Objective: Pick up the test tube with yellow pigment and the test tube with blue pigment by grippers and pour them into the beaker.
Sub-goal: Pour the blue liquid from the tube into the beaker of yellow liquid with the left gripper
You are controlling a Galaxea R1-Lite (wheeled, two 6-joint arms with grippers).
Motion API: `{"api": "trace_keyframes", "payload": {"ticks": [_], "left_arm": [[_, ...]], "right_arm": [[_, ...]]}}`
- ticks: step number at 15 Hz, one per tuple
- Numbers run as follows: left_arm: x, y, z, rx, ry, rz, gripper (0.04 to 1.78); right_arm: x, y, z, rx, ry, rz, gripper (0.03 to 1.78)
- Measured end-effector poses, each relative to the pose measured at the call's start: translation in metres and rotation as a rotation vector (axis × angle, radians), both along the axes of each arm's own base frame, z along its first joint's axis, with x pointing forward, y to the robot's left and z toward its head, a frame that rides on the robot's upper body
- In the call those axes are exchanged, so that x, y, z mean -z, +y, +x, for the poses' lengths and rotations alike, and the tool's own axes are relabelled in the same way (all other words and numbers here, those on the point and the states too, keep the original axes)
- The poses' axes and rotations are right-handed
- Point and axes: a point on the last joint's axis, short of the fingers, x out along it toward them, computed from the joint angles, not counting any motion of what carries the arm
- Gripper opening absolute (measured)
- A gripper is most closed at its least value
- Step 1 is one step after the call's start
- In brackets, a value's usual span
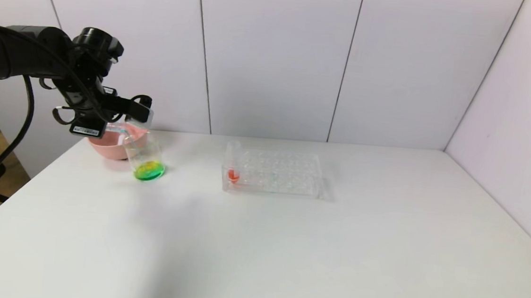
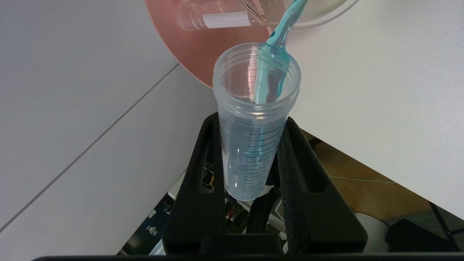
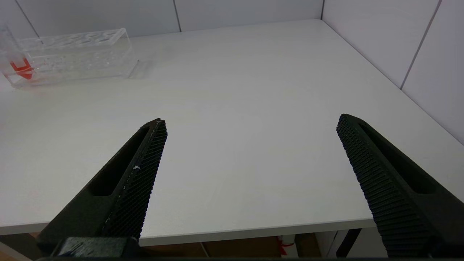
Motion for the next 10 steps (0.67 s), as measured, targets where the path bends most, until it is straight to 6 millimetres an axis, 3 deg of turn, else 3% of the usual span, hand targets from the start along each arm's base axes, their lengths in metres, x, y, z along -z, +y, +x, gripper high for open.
{"api": "trace_keyframes", "payload": {"ticks": [10], "left_arm": [[-0.0010, -0.0037, -0.0006, -0.012, -0.001, 0.030, 0.44]], "right_arm": [[0.0000, 0.0000, 0.0000, 0.000, 0.000, 0.000, 1.71]]}}
